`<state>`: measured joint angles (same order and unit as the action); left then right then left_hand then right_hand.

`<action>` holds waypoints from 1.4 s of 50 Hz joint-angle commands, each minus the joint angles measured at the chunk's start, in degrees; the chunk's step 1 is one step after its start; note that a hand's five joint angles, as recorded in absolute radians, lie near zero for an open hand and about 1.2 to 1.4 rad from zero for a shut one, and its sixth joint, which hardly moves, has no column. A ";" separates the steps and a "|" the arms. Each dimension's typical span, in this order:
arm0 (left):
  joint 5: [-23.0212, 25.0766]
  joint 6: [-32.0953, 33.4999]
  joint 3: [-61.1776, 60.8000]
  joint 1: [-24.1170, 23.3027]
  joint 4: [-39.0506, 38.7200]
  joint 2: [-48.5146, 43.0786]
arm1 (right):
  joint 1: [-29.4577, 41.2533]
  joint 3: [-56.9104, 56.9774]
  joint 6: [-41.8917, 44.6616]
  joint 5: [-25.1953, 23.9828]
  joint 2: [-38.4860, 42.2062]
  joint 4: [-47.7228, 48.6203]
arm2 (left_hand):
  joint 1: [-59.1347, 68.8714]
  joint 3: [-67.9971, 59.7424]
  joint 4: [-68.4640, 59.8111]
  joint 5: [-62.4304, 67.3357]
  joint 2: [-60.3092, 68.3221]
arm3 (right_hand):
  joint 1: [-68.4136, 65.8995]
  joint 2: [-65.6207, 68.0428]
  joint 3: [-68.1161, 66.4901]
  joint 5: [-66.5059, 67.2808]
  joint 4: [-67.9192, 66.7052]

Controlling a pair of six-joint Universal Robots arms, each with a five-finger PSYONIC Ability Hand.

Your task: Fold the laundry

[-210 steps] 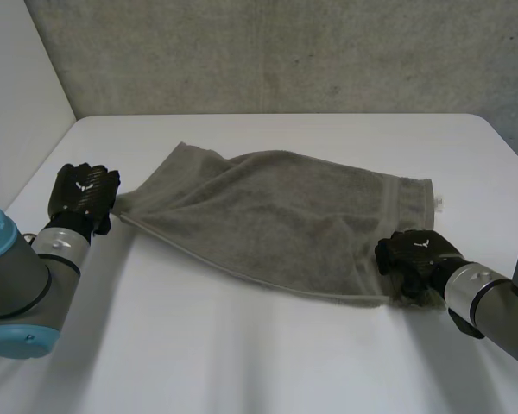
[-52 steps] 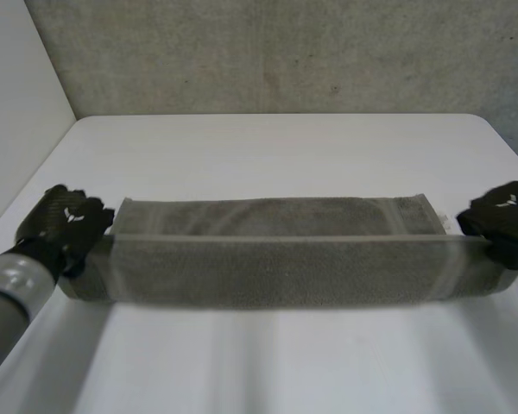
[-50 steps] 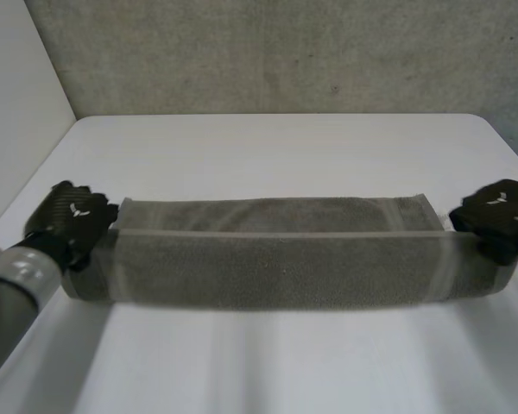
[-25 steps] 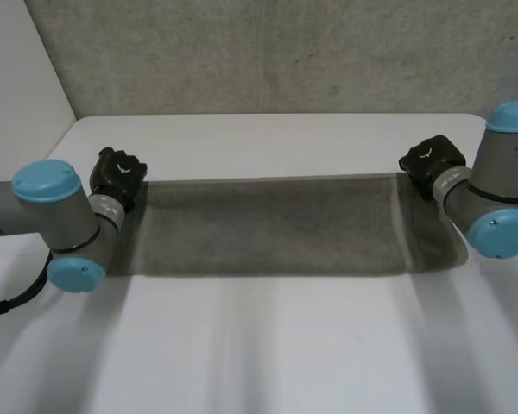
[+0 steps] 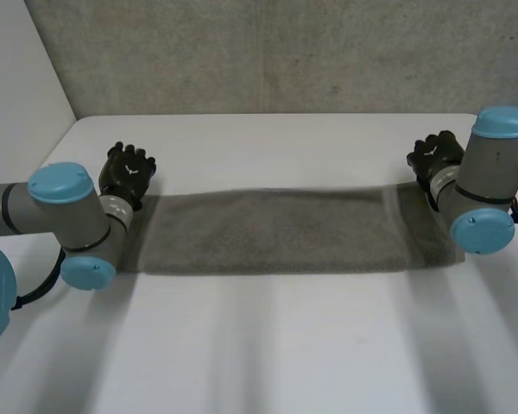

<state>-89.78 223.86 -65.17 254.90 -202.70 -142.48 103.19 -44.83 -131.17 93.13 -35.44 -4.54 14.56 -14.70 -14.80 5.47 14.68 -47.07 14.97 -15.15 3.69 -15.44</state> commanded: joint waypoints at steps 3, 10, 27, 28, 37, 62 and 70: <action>-10.68 -0.89 -1.45 -0.90 1.69 6.69 | -0.53 -1.92 -8.98 1.97 -8.48 -0.29 | -4.52 4.66 4.76 -5.42 -4.63 | 37.07 -4.97 5.15 -3.69 5.44; -8.93 -12.81 -13.02 -0.64 1.96 20.46 | -0.80 -13.18 -15.25 -1.90 -19.93 -0.74 | -4.18 4.32 4.42 -5.08 -4.30 | 37.07 -4.97 5.15 -3.69 5.44; 8.48 -34.89 -38.96 1.82 2.04 39.82 | -6.60 -45.17 -15.43 -15.34 -33.73 -3.46 | -3.67 3.82 3.92 -4.58 -3.79 | 34.13 -2.03 2.20 -0.75 2.50; 8.48 -34.90 -38.98 1.83 2.04 39.82 | -7.38 -46.57 -15.43 -16.30 -33.47 -2.24 | -3.67 3.82 3.92 -4.58 -3.79 | 32.96 -0.86 1.04 0.41 1.33; 8.66 -36.83 -43.11 2.97 1.25 40.61 | -10.29 -50.80 -15.17 -19.30 -27.50 9.97 | -4.18 4.32 4.42 -5.08 -4.29 | 22.21 9.90 -9.72 11.17 -9.43; 8.66 -36.92 -43.46 3.50 1.16 40.61 | -12.14 -47.98 -15.43 -17.19 -23.19 15.43 | -4.35 4.49 4.59 -5.25 -4.46 | 23.19 8.91 -8.73 10.18 -8.44; 8.57 -36.92 -44.25 3.50 -0.06 40.61 | -12.14 -48.69 -15.25 -17.72 -22.84 18.95 | -4.35 4.49 4.59 -5.25 -4.46 | 22.19 9.92 -9.74 11.19 -9.45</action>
<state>-81.13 186.91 -108.83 258.41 -201.72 -101.87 91.04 -93.09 -146.59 75.81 -58.57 12.19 9.96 -9.72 -9.73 1.79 9.70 -47.10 26.83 -26.64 15.05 -26.63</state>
